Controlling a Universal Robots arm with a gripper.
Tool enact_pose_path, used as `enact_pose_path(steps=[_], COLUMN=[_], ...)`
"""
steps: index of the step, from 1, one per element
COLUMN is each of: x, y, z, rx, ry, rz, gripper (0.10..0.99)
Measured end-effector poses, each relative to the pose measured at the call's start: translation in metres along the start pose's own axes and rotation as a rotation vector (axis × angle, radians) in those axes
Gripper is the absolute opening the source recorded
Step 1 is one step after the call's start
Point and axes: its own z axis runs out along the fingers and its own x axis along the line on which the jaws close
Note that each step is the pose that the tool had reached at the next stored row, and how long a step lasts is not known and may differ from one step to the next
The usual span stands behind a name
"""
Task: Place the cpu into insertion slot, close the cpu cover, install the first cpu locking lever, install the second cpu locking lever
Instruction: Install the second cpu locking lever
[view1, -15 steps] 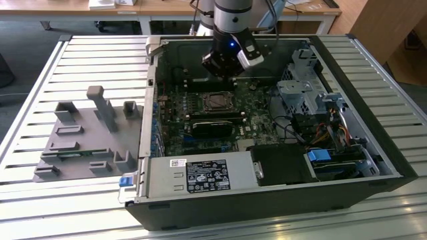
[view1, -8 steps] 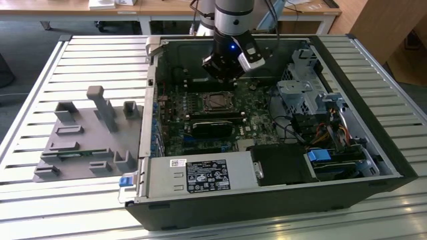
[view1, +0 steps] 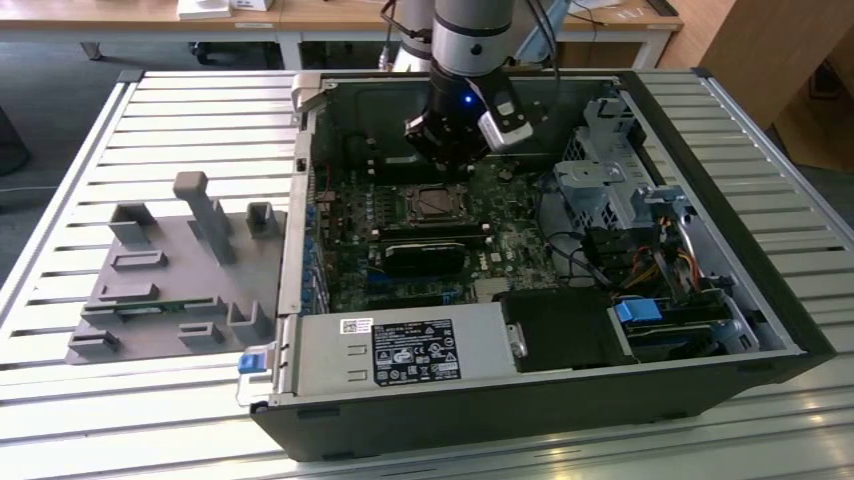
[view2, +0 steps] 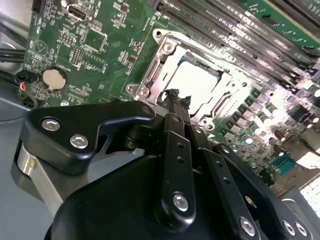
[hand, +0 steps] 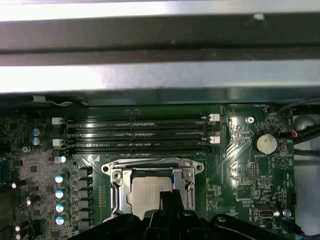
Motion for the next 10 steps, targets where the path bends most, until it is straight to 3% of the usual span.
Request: enact_pose_path(steps=[7,10], x=[-0.0006,-0.0008], y=[-0.0140,-0.0166], z=[0.0001,0.0018], rx=[-0.002,-0.002], ry=[0.0002,0.0005], rz=[-0.001,-0.013], gripper=[0.106,0.106])
